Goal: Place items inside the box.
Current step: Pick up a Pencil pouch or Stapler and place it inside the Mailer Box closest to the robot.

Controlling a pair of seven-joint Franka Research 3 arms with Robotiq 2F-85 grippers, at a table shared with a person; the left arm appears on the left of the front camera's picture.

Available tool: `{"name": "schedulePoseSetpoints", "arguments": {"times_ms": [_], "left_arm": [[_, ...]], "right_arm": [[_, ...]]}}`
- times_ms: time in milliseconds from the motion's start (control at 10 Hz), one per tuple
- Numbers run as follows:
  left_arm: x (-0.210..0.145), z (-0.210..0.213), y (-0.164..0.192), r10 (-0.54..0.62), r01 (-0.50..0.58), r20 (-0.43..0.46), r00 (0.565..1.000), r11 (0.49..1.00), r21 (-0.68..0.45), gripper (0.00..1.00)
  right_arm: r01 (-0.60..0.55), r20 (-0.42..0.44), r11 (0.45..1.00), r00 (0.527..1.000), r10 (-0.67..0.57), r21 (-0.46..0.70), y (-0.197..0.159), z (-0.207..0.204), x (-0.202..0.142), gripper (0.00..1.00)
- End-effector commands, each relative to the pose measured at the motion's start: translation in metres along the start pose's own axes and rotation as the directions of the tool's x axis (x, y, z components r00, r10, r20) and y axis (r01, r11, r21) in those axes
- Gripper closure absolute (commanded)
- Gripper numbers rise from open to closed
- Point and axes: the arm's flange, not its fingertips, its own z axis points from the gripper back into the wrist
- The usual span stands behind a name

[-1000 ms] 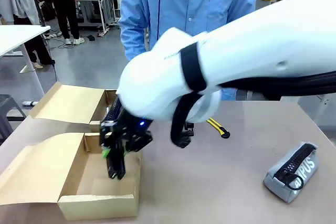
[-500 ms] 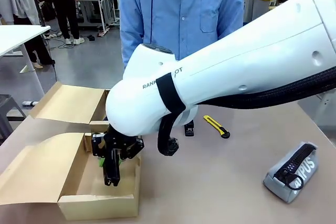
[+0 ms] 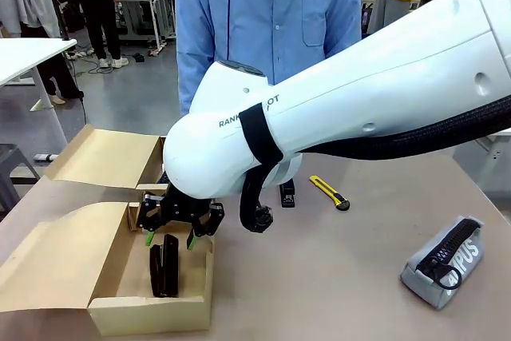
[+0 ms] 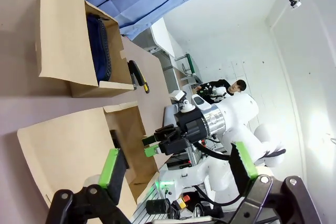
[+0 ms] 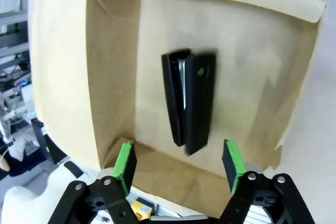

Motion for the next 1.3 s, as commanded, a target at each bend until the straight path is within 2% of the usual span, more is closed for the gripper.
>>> {"name": "schedulePoseSetpoints", "arguments": {"times_ms": [0,200,600,700,900,1000,1100,1200], "left_arm": [[0.0,0.0,-0.001,-0.02,0.02,0.007,1.0,1.0,-0.013,0.0],[0.0,0.0,-0.001,-0.02,0.02,0.007,1.0,1.0,-0.013,0.0],[0.0,0.0,-0.001,-0.02,0.02,0.007,1.0,1.0,-0.013,0.0],[0.0,0.0,-0.001,-0.02,0.02,0.007,1.0,1.0,-0.013,0.0],[0.0,0.0,-0.001,-0.02,0.02,0.007,1.0,1.0,-0.013,0.0],[0.0,0.0,-0.001,-0.02,0.02,0.007,1.0,1.0,-0.013,0.0],[0.0,0.0,-0.001,-0.02,0.02,0.007,1.0,1.0,-0.013,0.0],[0.0,0.0,-0.001,-0.02,0.02,0.007,1.0,1.0,-0.013,0.0]], "right_arm": [[0.03,0.028,1.0,0.999,-0.03,0.006,-0.003,0.007,-0.006,0.0],[0.034,0.032,0.999,0.999,-0.035,0.011,-0.008,0.012,-0.009,0.0],[-0.002,-0.06,0.998,0.998,0.006,0.068,-0.028,0.041,-0.021,0.0],[-0.058,-0.172,0.996,0.983,0.069,0.073,-0.039,0.063,-0.033,0.0],[-0.141,-0.228,0.987,0.966,0.121,-0.072,-0.08,0.141,-0.075,0.0],[-0.065,-0.119,0.963,0.992,0.035,-0.261,-0.101,0.158,-0.091,0.0],[-0.066,-0.158,0.933,0.987,0.01,-0.353,-0.103,0.141,-0.097,0.0],[-0.077,-0.206,0.991,0.977,0.053,-0.109,-0.076,0.128,-0.072,0.0]]}}
